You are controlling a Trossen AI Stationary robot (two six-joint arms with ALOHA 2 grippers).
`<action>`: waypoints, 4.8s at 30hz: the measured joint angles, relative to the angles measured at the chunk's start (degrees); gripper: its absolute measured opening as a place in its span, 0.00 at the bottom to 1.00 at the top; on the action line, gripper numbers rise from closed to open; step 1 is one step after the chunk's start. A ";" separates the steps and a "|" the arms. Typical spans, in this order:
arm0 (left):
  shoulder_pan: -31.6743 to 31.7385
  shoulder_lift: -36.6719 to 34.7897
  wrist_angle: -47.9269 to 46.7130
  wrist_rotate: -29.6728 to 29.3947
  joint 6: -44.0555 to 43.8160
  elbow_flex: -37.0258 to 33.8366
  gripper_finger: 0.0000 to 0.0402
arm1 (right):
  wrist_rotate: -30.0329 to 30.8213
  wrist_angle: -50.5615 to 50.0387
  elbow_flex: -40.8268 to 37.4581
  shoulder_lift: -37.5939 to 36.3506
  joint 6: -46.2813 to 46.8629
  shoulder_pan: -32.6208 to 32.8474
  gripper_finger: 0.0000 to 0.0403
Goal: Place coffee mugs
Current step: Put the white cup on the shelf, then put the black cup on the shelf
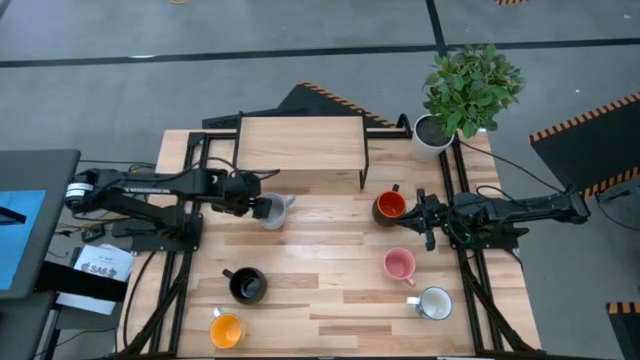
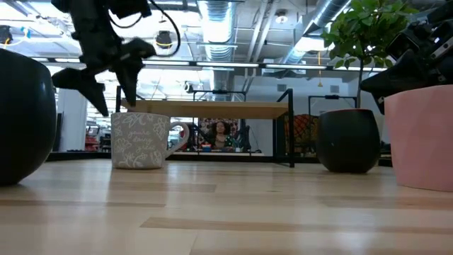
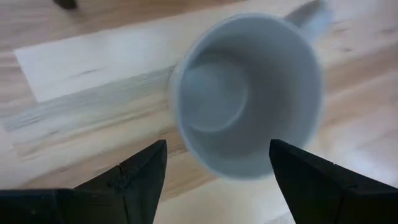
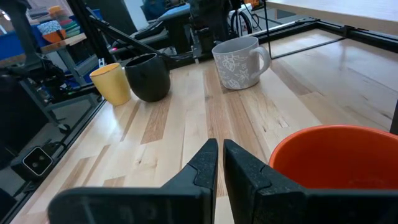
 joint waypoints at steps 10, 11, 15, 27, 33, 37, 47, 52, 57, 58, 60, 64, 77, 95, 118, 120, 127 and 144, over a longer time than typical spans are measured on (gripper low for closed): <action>-0.02 9.72 2.31 -2.60 -1.08 0.00 0.65 | 0.00 0.00 0.00 0.00 -0.01 0.00 0.13; -0.02 10.30 3.46 -2.53 -1.61 0.00 0.63 | 0.00 0.00 0.00 0.00 0.00 0.00 0.13; 0.00 11.12 6.39 0.50 -2.00 -0.02 0.42 | 0.00 0.00 -0.02 0.00 0.01 0.00 0.13; 0.41 6.11 3.96 2.76 4.08 6.67 0.01 | 0.00 0.00 0.00 0.00 0.01 0.00 0.13; 2.30 5.61 -4.54 2.23 12.29 24.70 0.01 | 0.00 0.00 -0.02 0.00 -0.01 0.00 0.13; 8.89 9.33 -12.04 -3.33 22.71 39.72 0.01 | 0.00 0.00 -0.01 0.00 0.01 0.00 0.13; 32.78 26.20 -31.37 -2.90 44.80 65.99 0.01 | 0.00 0.00 0.00 0.00 -0.01 0.00 0.13; 38.82 31.79 -36.71 -2.92 50.35 68.19 0.01 | 0.00 0.00 -0.02 0.00 -0.01 0.00 0.13; 42.67 34.32 -36.46 -1.76 53.02 68.22 0.01 | 0.00 0.00 0.00 0.00 0.00 0.00 0.13; 43.33 34.74 -36.41 -1.04 53.41 68.22 0.01 | 0.00 0.00 -0.01 0.00 -0.01 0.00 0.13; 44.47 35.49 -36.31 -0.33 53.76 68.22 0.01 | 0.00 0.00 -0.01 0.00 -0.01 0.00 0.13; 46.48 35.47 -36.40 0.74 54.83 68.25 0.01 | 0.00 -0.02 -0.02 0.00 0.01 0.00 0.13; 47.67 35.47 -36.50 3.43 55.79 68.26 0.01 | 0.00 -0.01 0.00 0.00 0.01 0.00 0.13; 46.88 35.38 -35.95 2.04 51.16 63.38 0.01 | 0.00 0.00 -0.02 0.00 0.01 0.00 0.13; 46.69 35.38 -32.05 0.44 53.44 61.61 0.19 | 0.00 0.00 -0.02 0.00 -0.01 0.00 0.13; 46.66 35.38 -32.49 0.38 53.51 61.61 0.24 | 0.00 -0.02 0.00 0.00 0.01 0.00 0.13; 46.84 34.53 -32.58 -0.12 55.17 62.26 0.38 | 0.00 -0.02 -0.02 0.00 -0.01 0.00 0.13; 45.64 33.97 -39.17 5.60 54.12 85.16 0.45 | 0.00 -0.02 -0.01 0.00 0.00 0.00 0.13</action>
